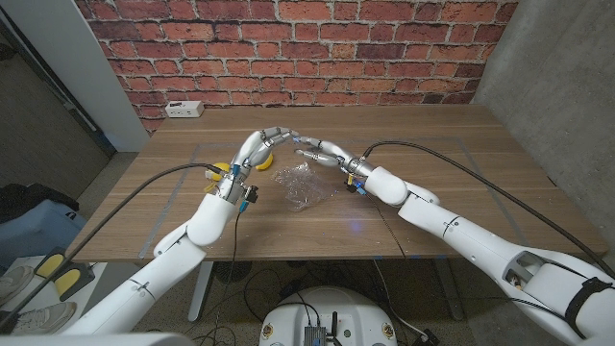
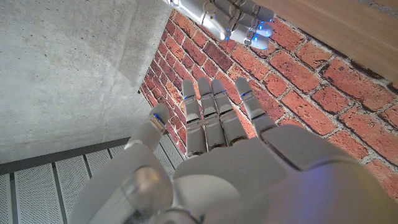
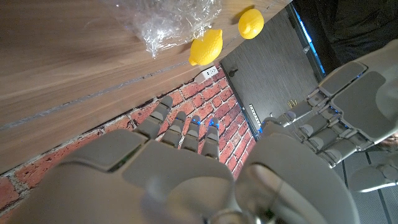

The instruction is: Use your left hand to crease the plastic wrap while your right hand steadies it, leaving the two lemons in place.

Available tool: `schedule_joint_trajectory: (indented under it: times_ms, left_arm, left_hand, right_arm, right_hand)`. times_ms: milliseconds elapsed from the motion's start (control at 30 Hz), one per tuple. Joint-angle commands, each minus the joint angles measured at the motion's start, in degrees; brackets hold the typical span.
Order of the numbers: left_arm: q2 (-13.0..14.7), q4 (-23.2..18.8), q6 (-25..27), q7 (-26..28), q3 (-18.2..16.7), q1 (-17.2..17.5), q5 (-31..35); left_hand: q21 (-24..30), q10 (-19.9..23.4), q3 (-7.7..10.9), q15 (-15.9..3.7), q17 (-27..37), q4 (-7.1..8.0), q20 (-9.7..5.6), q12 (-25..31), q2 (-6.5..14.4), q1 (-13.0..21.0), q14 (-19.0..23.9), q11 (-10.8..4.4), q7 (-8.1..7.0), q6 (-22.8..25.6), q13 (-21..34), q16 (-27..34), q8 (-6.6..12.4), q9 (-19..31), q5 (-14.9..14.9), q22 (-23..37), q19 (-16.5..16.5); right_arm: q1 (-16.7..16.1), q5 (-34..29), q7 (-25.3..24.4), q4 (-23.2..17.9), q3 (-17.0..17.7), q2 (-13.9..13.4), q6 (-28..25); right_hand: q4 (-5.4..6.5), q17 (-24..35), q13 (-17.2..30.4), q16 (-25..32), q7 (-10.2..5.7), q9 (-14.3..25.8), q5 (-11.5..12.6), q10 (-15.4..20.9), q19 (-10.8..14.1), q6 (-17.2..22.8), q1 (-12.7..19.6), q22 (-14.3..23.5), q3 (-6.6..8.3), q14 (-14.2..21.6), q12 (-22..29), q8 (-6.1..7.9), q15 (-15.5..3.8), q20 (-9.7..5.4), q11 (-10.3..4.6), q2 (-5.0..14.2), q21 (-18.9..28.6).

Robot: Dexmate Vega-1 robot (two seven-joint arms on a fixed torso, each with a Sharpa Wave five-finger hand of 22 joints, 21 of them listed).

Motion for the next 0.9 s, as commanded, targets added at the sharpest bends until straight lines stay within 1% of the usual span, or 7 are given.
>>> schedule_joint_trajectory:
  times_ms: [33,267,367,533,633,800,900]
  left_arm:
    - [-0.7,1.7,0.2,0.6,0.0,-0.2,-1.0]
    - [-1.0,2.8,0.3,0.4,0.3,-1.0,-1.9]
    - [-1.5,3.6,0.3,0.7,0.5,-1.4,-2.7]
    - [-2.5,5.1,-0.6,0.2,0.9,-2.2,-5.0]
    - [-2.6,6.1,-1.3,-1.0,1.2,-2.8,-6.7]
    - [-2.8,7.5,-1.8,-3.7,1.5,-3.1,-11.6]
    - [-3.1,8.2,-2.3,-1.1,0.9,-3.2,-8.1]
  left_hand:
    - [-1.2,-4.4,-0.6,-0.3,-2.0,-0.29,-0.65,-0.5,0.1,2.3,-4.4,-0.69,-2.02,-3.4,-2.4,-0.7,-3.54,-2.0,-0.3,-0.1,-1.2]
    - [-2.1,-7.6,-1.46,0.1,-2.7,-0.18,-0.75,-0.6,-0.1,3.5,-6.2,-0.68,-3.79,-7.2,-4.0,-0.6,-5.41,-2.9,-0.5,-0.1,-1.7]
    - [-2.8,-9.9,-2.0,0.72,-2.7,0.26,2.43,-0.6,-0.2,3.3,-6.8,-0.97,-4.49,-8.9,-4.9,-0.4,-5.59,-3.1,-0.5,0.0,-2.8]
    - [-3.5,-10.1,-2.79,2.18,-2.3,1.03,4.12,0.3,-0.3,2.4,-6.0,-0.96,-4.3,-9.6,-5.7,0.5,-5.23,-3.2,-0.6,0.1,-3.8]
    - [-3.6,-8.3,-3.0,1.62,-2.2,1.09,3.44,1.2,-0.2,2.2,-5.1,-0.56,-3.6,-9.5,-5.9,1.0,-4.95,-3.1,-0.5,0.2,-3.4]
    - [-3.8,-12.2,-4.06,1.3,-2.3,0.95,0.71,0.1,-0.5,2.1,-7.7,-0.4,-4.77,-12.5,-6.6,0.1,-5.48,-3.3,-0.7,0.2,-2.9]
    - [-4.1,-13.1,-4.58,1.23,-2.3,0.98,0.12,0.0,-0.6,1.9,-8.4,-0.64,-5.13,-13.5,-7.0,0.0,-5.56,-3.3,-0.9,0.2,-3.1]
  right_arm:
    - [-2.8,3.3,-1.9,-2.6,2.8,-0.6,-1.1]
    - [-5.2,5.8,-4.0,-5.0,5.1,-1.2,-2.2]
    - [-6.5,6.9,-5.3,-6.1,6.1,-1.1,-2.7]
    - [-8.3,8.0,-7.7,-7.7,7.3,-0.8,-3.3]
    - [-9.0,8.8,-7.8,-9.1,7.8,-1.2,-4.3]
    - [-10.1,13.0,-6.1,-10.1,8.9,-1.3,-4.5]
    - [-11.1,13.4,-7.3,-11.3,9.5,-1.5,-5.0]
  right_hand:
    - [-0.4,0.0,0.1,0.0,0.21,0.1,0.3,0.4,0.2,0.1,0.4,0.1,0.01,0.3,0.1,0.05,-0.41,-0.56,0.08,0.4,0.2]
    - [-0.84,0.0,0.1,-0.1,0.42,0.1,0.3,0.9,0.6,0.6,0.8,0.1,0.23,0.7,0.2,0.12,-0.19,-0.16,0.54,0.57,0.2]
    - [-1.67,-0.1,0.2,0.0,1.06,0.2,0.3,2.7,1.2,1.6,1.5,0.1,0.64,1.9,0.7,0.3,0.08,0.71,1.01,0.79,0.3]
    - [-3.48,0.1,0.6,0.6,2.33,0.4,0.1,4.0,2.4,3.7,3.1,0.2,1.62,4.4,0.9,0.81,0.1,3.02,1.47,1.38,0.5]
    - [-3.96,0.5,0.9,0.9,3.75,0.7,-0.2,4.6,2.9,5.8,3.2,0.3,1.78,5.2,1.1,1.56,-0.02,3.5,1.6,1.67,0.6]
    - [-4.37,0.8,1.1,1.1,3.41,0.9,-0.4,5.3,3.4,5.8,3.1,0.3,1.72,5.4,1.3,1.47,0.37,4.76,2.01,1.68,0.7]
    - [-4.61,0.9,1.2,1.2,3.14,0.9,-0.5,4.9,3.3,5.2,3.1,0.3,1.77,5.6,1.1,1.11,0.65,4.81,1.97,1.79,0.6]
